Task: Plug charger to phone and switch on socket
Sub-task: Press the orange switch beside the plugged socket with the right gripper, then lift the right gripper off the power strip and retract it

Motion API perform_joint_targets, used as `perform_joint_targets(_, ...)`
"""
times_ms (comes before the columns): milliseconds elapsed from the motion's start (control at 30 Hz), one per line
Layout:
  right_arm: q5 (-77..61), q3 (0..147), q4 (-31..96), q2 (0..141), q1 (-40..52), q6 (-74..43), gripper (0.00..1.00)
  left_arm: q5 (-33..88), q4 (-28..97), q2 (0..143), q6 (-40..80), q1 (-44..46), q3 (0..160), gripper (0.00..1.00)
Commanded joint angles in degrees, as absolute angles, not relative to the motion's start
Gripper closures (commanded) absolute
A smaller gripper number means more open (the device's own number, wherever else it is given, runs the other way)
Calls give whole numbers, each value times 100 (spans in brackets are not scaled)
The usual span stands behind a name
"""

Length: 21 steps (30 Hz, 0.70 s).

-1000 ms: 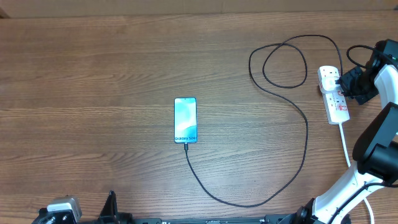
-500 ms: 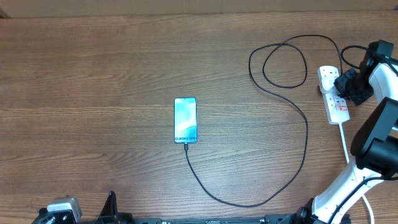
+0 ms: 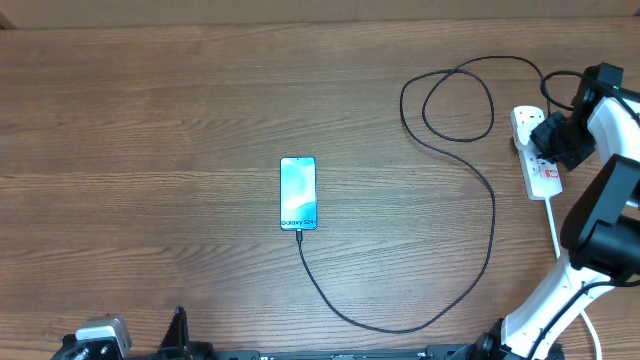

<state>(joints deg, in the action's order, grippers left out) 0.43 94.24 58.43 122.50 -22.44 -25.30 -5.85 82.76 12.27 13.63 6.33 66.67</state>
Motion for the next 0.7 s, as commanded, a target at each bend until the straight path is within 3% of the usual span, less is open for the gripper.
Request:
perform_joint_targets(0,-27,9950,6287,12414,-2073,-2390,96,-639,8270,1111,1461,598,6652,0)
perform_joint_targets(233,401,11072,7365,11944,-2086,-2397,96,-639,8272,451,1459,486,6652,0)
perform_joint_targets(433,346,11146,7439,10916,-2091,-2416,96,-639,8370,36,1459,156,6729,0)
perform_joint_targets(667,-1059,11150,7076,8934,-2108,-2414,96,-644,8379,25,1459,130,6726,0)
